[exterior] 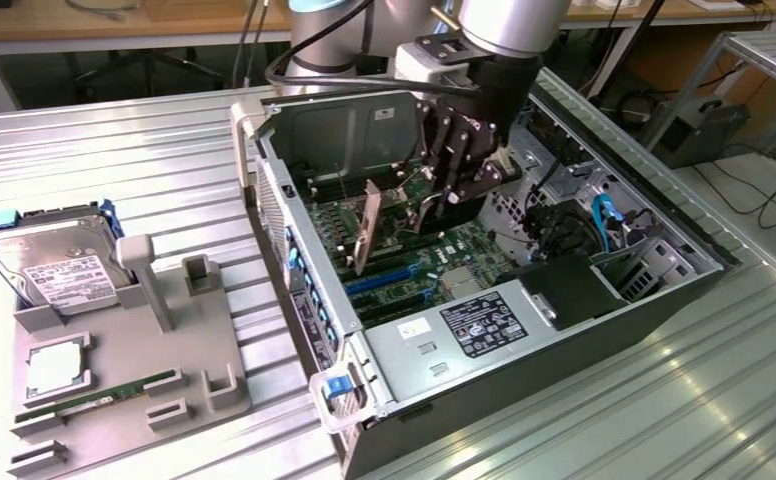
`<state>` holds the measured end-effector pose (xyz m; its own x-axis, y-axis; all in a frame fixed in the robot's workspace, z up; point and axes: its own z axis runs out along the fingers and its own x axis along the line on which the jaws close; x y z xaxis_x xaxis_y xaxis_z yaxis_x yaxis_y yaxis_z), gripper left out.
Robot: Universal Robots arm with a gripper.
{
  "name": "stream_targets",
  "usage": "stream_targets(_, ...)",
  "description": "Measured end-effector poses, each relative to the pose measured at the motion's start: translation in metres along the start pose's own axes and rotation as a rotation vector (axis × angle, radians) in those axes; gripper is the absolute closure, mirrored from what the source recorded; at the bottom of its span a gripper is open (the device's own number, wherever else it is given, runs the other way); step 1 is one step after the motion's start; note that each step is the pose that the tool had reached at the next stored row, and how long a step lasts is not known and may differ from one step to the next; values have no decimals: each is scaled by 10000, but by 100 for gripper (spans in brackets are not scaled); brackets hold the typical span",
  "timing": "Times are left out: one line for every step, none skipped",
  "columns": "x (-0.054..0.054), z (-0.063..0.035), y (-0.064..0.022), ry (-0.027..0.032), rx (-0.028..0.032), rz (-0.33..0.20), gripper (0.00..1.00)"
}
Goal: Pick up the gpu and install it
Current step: 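Insert the gpu into the slot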
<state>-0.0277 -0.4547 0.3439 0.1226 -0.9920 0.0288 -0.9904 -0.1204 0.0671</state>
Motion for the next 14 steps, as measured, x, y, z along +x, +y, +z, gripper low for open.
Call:
stream_targets(-1,15,5,-1,7,22,74)
stream_targets(-3,32,11,-2,12,55,74)
stream_targets(-4,49,15,-4,14,97,74)
stream_targets(-5,67,18,-9,13,164,74)
stream_targets(-7,83,21,-12,11,229,74)
stream_targets(-9,102,24,-18,9,300,74)
stream_targets(-11,119,29,-22,6,367,74)
stream_targets(-15,144,37,-28,4,457,74)
stream_targets(-19,161,42,-30,2,513,74)
stream_targets(-25,187,51,-33,-1,604,74)
stream_targets(-30,207,57,-35,-3,667,74)
stream_targets(-35,225,64,-35,-5,726,74)
stream_targets(-46,263,81,-35,-9,838,74)
stream_targets(-55,286,100,-35,-12,877,74)
